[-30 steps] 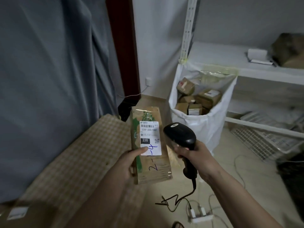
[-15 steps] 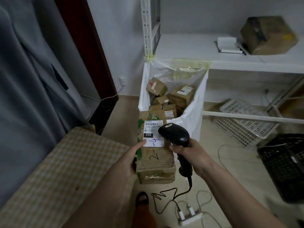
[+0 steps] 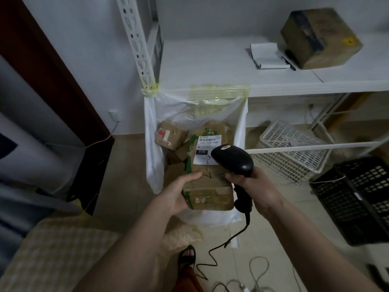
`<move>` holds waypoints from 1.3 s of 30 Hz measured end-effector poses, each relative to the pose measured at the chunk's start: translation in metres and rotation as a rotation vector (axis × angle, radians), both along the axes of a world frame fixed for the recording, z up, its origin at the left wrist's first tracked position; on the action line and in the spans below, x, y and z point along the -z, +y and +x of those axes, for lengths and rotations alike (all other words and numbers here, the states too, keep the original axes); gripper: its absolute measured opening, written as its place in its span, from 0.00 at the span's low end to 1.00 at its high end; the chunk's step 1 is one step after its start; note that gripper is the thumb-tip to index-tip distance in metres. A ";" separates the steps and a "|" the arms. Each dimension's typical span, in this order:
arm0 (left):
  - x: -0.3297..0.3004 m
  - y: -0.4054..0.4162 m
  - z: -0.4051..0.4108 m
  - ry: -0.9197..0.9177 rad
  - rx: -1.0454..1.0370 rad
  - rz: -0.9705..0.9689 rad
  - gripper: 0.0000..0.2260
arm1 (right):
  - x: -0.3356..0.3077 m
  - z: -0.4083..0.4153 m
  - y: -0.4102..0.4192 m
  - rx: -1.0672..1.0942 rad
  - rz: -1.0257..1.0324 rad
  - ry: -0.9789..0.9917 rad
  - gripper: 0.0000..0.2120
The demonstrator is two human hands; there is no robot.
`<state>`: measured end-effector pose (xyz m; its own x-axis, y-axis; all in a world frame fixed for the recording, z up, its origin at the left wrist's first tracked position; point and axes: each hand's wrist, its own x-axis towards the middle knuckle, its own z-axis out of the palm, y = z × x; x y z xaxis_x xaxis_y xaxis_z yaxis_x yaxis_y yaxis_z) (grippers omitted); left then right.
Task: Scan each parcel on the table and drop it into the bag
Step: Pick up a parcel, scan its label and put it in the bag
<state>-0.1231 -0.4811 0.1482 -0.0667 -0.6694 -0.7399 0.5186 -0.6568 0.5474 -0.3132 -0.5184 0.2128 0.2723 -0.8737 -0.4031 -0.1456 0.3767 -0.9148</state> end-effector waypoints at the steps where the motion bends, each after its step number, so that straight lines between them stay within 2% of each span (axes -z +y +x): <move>1: 0.002 -0.023 0.008 0.010 -0.024 -0.011 0.23 | 0.000 0.010 -0.017 0.025 -0.005 -0.002 0.12; 4: 0.008 -0.087 0.031 0.017 -0.056 -0.016 0.25 | 0.004 0.037 -0.064 0.115 0.001 -0.019 0.10; 9: 0.022 -0.158 0.067 -0.066 -0.132 0.086 0.13 | 0.025 0.069 -0.109 0.120 0.044 0.051 0.09; 17: 0.058 -0.179 0.116 -0.168 -0.131 0.134 0.17 | 0.051 0.097 -0.132 0.098 0.126 0.138 0.10; 20: 0.069 -0.179 0.115 -0.418 -0.142 0.199 0.09 | 0.058 0.107 -0.133 0.073 0.158 0.149 0.09; 26: 0.076 -0.172 0.115 -0.674 -0.079 0.089 0.11 | 0.059 0.118 -0.127 0.038 0.157 0.144 0.07; 33: 0.049 -0.122 0.120 -1.190 0.232 -0.095 0.05 | 0.039 0.123 -0.098 -0.010 0.105 0.092 0.08; 36: 0.041 -0.079 0.118 -1.335 0.255 -0.060 0.10 | 0.031 0.124 -0.070 -0.100 0.103 0.071 0.09; 39: 0.034 -0.020 0.112 -1.444 0.261 0.017 0.14 | 0.021 0.120 -0.030 -0.218 0.120 0.043 0.05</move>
<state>-0.0115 -0.5007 0.1138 0.6070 -0.7455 -0.2753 -0.5927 -0.6555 0.4681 -0.1936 -0.5484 0.1923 0.4294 -0.7417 -0.5153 -0.2729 0.4373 -0.8569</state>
